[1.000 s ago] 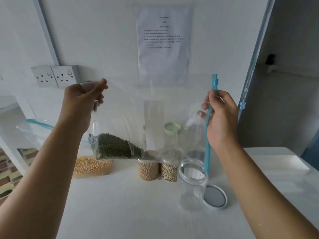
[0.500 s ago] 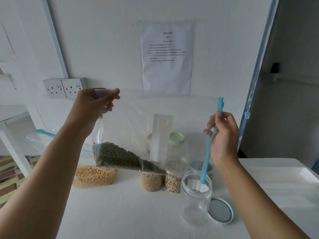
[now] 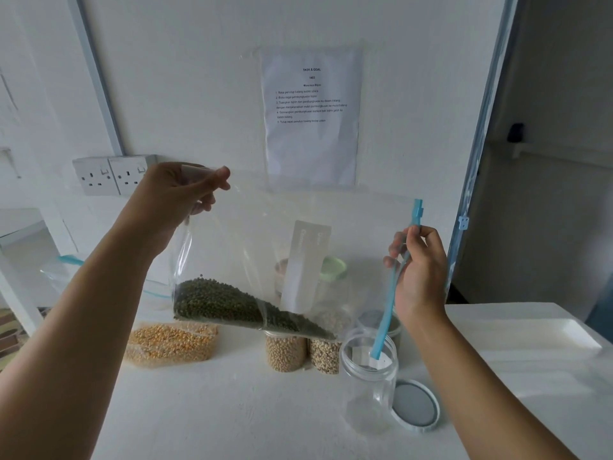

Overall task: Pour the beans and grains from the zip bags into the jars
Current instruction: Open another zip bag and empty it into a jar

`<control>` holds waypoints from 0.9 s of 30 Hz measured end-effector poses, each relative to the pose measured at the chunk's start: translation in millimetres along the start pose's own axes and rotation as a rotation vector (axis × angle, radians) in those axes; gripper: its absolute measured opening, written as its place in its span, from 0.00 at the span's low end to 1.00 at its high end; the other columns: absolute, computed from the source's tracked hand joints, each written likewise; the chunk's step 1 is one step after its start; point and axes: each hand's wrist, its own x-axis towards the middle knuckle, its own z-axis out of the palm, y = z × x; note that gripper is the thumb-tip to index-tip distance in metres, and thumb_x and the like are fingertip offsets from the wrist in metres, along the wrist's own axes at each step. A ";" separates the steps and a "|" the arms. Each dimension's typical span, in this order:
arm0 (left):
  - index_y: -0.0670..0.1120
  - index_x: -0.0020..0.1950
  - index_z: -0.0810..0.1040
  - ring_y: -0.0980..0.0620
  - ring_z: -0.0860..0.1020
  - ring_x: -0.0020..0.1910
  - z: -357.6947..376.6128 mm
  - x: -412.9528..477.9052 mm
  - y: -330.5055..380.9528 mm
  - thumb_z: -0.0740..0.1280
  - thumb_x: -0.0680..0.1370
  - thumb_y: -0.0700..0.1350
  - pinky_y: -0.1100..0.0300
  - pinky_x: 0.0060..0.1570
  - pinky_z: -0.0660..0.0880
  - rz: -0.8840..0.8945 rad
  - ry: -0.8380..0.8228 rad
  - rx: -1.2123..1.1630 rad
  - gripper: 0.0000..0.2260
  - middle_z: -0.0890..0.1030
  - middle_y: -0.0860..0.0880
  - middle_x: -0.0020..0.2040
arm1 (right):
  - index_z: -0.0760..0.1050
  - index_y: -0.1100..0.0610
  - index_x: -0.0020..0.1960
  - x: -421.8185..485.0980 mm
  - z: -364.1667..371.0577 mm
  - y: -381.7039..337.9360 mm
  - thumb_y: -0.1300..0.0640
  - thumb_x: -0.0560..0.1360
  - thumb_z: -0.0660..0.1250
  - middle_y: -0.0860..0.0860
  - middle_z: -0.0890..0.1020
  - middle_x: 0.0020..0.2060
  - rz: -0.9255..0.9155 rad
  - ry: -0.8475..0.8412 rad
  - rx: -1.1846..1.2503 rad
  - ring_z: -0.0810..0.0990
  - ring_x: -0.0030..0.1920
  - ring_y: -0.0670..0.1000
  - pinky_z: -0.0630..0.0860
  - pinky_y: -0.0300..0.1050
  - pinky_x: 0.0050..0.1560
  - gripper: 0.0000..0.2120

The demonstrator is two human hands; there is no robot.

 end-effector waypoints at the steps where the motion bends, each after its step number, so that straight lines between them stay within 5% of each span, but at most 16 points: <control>1: 0.51 0.39 0.87 0.51 0.76 0.37 0.2 1.0 2.0 0.74 0.70 0.59 0.51 0.48 0.74 0.003 -0.007 0.001 0.12 0.80 0.49 0.33 | 0.73 0.53 0.44 -0.1 -0.4 0.0 0.57 0.85 0.60 0.50 0.77 0.35 -0.001 0.001 0.005 0.70 0.35 0.49 0.68 0.45 0.37 0.12; 7: 0.51 0.33 0.85 0.48 0.76 0.40 4.4 5.1 17.3 0.74 0.71 0.57 0.49 0.50 0.74 0.033 -0.032 0.032 0.12 0.78 0.30 0.42 | 0.72 0.53 0.43 -1.9 -2.2 -2.8 0.57 0.85 0.60 0.49 0.77 0.35 -0.004 0.023 0.005 0.70 0.35 0.49 0.68 0.45 0.38 0.12; 14: 0.47 0.38 0.86 0.51 0.75 0.33 7.3 15.8 22.6 0.77 0.69 0.62 0.46 0.53 0.72 0.042 -0.071 0.032 0.17 0.78 0.48 0.31 | 0.72 0.53 0.44 -4.8 -3.6 -4.9 0.57 0.86 0.59 0.48 0.77 0.32 0.017 0.072 -0.009 0.70 0.33 0.48 0.68 0.46 0.39 0.12; 20: 0.49 0.38 0.87 0.37 0.77 0.44 4.7 24.2 25.4 0.77 0.63 0.71 0.44 0.51 0.69 0.071 -0.078 0.071 0.25 0.79 0.31 0.42 | 0.73 0.53 0.43 -6.0 -4.4 -7.3 0.57 0.86 0.59 0.48 0.77 0.32 0.011 0.083 -0.002 0.71 0.33 0.48 0.69 0.46 0.39 0.12; 27: 0.49 0.38 0.87 0.43 0.75 0.41 11.1 27.8 32.7 0.77 0.61 0.71 0.46 0.46 0.68 0.067 -0.105 0.078 0.26 0.78 0.29 0.43 | 0.71 0.54 0.42 -6.6 -10.6 -4.3 0.58 0.85 0.59 0.49 0.75 0.32 0.017 0.095 0.004 0.70 0.33 0.49 0.69 0.48 0.40 0.13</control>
